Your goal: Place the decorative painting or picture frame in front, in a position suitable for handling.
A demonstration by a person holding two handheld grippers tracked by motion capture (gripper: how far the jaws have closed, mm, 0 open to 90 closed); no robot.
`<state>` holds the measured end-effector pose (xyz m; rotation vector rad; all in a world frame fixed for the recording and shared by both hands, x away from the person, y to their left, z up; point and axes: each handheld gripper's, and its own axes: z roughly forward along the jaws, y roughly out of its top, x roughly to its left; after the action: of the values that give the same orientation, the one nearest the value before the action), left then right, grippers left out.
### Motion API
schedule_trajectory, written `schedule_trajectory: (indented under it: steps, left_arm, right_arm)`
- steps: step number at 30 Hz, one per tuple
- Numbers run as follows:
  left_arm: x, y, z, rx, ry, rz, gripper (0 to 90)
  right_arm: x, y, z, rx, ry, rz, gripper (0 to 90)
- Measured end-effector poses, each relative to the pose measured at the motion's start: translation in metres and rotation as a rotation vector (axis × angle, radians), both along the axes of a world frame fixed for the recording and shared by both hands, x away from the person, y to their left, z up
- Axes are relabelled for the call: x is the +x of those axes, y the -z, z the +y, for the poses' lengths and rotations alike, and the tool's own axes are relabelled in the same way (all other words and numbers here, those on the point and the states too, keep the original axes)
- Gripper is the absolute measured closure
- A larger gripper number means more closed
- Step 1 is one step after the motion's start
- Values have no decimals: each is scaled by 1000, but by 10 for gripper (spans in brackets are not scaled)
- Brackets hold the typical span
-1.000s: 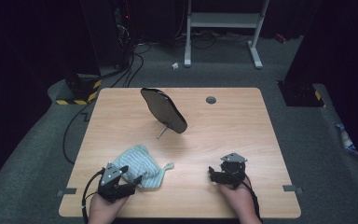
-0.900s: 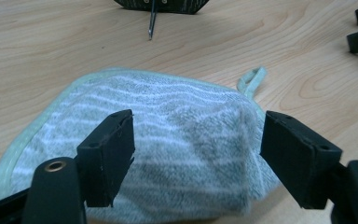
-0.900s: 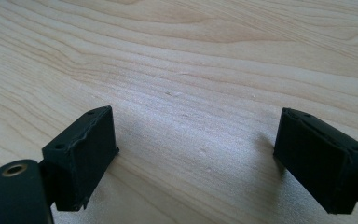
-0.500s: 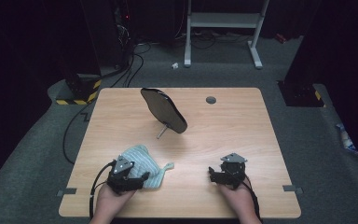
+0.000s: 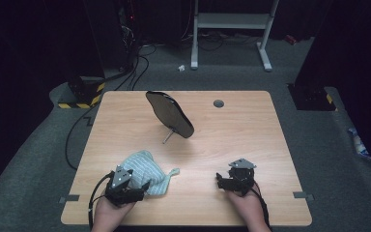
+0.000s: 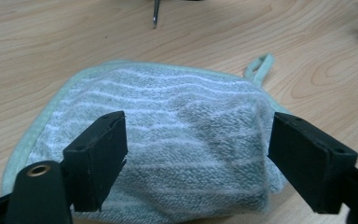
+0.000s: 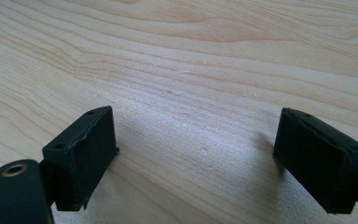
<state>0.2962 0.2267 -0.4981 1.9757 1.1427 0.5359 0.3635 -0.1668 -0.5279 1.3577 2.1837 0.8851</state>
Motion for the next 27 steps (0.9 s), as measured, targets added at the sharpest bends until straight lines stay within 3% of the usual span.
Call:
schedule_trajectory:
  steps: [1, 6, 15, 23, 27]
  left_arm:
    - [4, 7, -3, 19, 3, 47, 168]
    - [9, 20, -9, 57, 13, 100, 150]
    - [6, 22, -10, 82, 21, 89, 219]
    - [4, 23, -10, 70, 35, 83, 316]
    - [3, 23, -11, 62, 42, 75, 420]
  right_arm:
    - [0, 0, 0, 0, -1, 0, 125]
    - [0, 0, 0, -1, -4, 0, 124]
    - [0, 0, 0, -1, -4, 0, 125]
    - [0, 0, 0, -1, -4, -1, 125]
    - [0, 0, 0, -1, -4, 0, 125]
